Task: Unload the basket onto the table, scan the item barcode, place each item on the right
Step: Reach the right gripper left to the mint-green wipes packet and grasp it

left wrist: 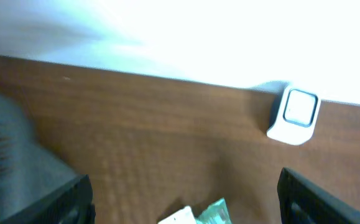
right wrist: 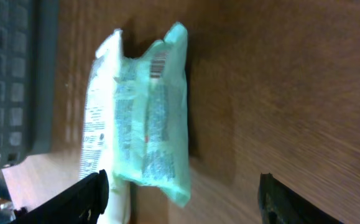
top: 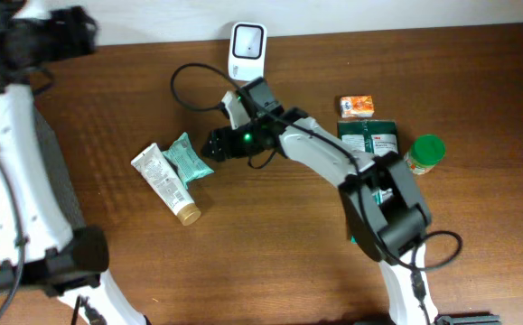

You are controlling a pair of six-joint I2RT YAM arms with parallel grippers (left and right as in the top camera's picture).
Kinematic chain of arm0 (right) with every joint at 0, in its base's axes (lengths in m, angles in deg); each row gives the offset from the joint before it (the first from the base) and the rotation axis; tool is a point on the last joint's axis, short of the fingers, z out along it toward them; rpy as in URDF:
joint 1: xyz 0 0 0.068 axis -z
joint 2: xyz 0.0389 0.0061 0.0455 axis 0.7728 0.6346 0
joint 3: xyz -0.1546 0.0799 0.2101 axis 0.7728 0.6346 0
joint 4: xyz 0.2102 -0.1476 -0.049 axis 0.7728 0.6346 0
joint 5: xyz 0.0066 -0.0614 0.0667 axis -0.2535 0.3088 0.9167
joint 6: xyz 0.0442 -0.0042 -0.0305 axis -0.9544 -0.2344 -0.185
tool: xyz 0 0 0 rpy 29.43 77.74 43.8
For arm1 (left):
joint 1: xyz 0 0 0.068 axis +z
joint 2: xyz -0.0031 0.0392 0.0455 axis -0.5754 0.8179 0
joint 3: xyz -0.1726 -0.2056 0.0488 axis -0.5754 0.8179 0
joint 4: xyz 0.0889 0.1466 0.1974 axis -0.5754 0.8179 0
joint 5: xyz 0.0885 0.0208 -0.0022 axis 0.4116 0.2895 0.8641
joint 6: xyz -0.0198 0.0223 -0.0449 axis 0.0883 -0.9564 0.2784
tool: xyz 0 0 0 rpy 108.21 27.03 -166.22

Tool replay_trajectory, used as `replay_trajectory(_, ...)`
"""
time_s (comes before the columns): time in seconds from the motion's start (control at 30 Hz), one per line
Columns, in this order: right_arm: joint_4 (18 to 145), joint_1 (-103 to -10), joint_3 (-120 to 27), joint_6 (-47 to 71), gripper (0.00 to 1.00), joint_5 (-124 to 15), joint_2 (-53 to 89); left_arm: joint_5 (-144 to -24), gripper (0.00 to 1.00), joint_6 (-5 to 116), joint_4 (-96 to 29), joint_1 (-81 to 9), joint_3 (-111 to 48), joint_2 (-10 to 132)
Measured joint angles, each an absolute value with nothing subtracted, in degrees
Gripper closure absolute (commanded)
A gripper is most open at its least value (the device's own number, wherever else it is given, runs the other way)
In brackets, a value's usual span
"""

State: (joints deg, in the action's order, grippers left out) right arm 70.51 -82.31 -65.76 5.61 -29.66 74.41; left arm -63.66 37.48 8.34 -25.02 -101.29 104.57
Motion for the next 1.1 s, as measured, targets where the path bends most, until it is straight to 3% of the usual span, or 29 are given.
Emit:
replay_trajectory(0.1, 66.88, -83.62, -65.71, 3.91, 0.32, -29.31, 77.53, -63.07, 0.23, 38.73, 11.16, -24.12, -102.12, 103.35)
replay_trajectory(0.3, 62.97, -86.75, -65.71, 2.73, 0.46, -28.75, 79.91, -62.98, 0.25, 39.17, 11.89, -24.49, -97.00, 106.39)
replay_trajectory(0.37, 62.51, -87.14, -65.73, 2.49, 0.63, -28.59, 80.35, -62.98, 0.26, 39.45, 11.58, -24.69, -94.95, 106.54)
replay_trajectory(0.43, 62.34, -87.19, -65.82, 2.09, 0.88, -28.55, 81.01, -62.98, 0.27, 39.73, 10.64, -25.39, -92.37, 106.54)
replay_trajectory(0.53, 63.15, -86.81, -65.89, 1.74, 0.95, -28.22, 81.31, -62.98, 0.27, 40.04, 10.03, -26.61, -89.40, 106.58)
replay_trajectory(0.67, 70.47, -85.09, -67.33, 5.31, 0.96, -25.82, 80.96, -63.00, 0.26, 40.04, 9.02, -28.27, -85.97, 106.61)
replay_trajectory(0.87, 109.74, -77.81, -75.63, 33.17, 0.93, -28.09, 77.95, -62.96, 0.26, 40.06, 7.19, -31.38, -82.10, 106.63)
replay_trajectory(0.97, 117.05, -77.22, -77.95, 47.77, 0.62, -33.99, 76.92, -63.00, 0.23, 40.04, 7.23, -33.65, -80.33, 106.63)
replay_trajectory(1.1, 117.33, -77.37, -78.98, 52.23, 0.54, -39.37, 76.81, -62.98, 0.23, 40.04, 6.49, -34.68, -78.25, 106.63)
